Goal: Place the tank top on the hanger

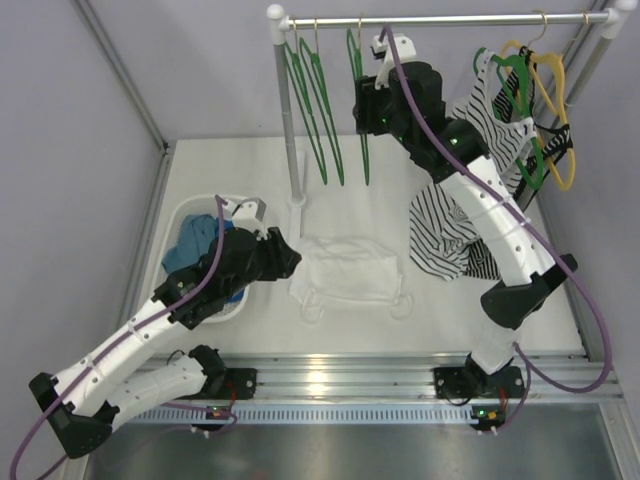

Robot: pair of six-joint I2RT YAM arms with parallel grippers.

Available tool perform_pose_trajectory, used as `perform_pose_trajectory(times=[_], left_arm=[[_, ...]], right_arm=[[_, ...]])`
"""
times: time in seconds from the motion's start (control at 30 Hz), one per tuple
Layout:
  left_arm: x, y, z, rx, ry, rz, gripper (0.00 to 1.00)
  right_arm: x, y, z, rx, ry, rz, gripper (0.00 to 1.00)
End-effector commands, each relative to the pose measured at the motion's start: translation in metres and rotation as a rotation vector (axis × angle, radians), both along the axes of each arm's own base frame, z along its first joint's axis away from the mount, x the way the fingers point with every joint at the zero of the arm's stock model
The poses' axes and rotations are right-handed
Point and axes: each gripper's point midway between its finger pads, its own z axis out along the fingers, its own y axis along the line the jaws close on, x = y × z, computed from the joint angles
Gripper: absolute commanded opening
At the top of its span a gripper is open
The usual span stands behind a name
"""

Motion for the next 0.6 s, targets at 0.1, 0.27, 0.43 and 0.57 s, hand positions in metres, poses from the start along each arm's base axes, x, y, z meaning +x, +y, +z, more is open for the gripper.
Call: perform_pose_trajectory(times=[0.1, 0.27, 0.43, 0.57], left_arm=[[-0.002, 0.005, -0.005, 0.003, 0.011, 0.014, 0.5], [-0.003, 0.006, -0.008, 0.007, 0.015, 0.015, 0.5], [-0.003, 0.006, -0.01, 0.009, 0.017, 0.018, 0.5], [-0.003, 0.006, -0.011, 0.005, 0.019, 0.02, 0.5]], right_arm=[[0.003, 0.004, 0.007, -0.065, -0.049, -0.036, 0.44], [0.005, -0.003, 0.012, -0.084, -0.076, -0.075, 0.33], [0.002, -0.008, 0.022, -0.08, -0.102, -0.097, 0.22], [0.002, -0.009, 0.027, -0.08, -0.115, -0.099, 0.07]])
